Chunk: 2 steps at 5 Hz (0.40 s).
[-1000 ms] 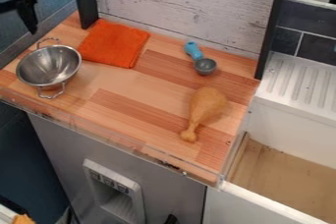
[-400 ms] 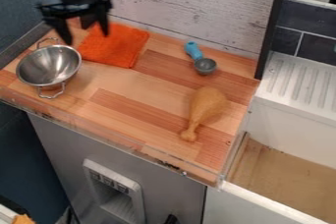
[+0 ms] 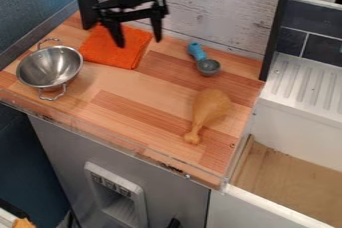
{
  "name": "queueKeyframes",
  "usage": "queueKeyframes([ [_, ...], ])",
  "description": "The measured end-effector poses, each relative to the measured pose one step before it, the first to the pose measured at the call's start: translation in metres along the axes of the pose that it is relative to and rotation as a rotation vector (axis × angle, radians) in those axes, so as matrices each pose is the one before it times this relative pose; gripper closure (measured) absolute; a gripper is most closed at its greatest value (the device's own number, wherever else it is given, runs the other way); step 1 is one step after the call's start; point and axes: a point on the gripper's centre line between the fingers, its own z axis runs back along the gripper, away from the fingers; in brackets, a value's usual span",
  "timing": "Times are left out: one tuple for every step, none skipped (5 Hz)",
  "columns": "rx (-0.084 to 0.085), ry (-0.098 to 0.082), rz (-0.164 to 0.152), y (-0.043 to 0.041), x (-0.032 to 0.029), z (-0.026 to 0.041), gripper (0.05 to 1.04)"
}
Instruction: Move the plastic ice cream scoop to the lower center of the countertop
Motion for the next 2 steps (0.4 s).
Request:
queueKeyframes([
  [-0.0195,0.0088,-0.0086,-0.03029,-0.00051,-0.01160,0.083],
  [-0.0508,-0.0250,0.0410,-0.01995,0.00423,-0.00763,0.083],
])
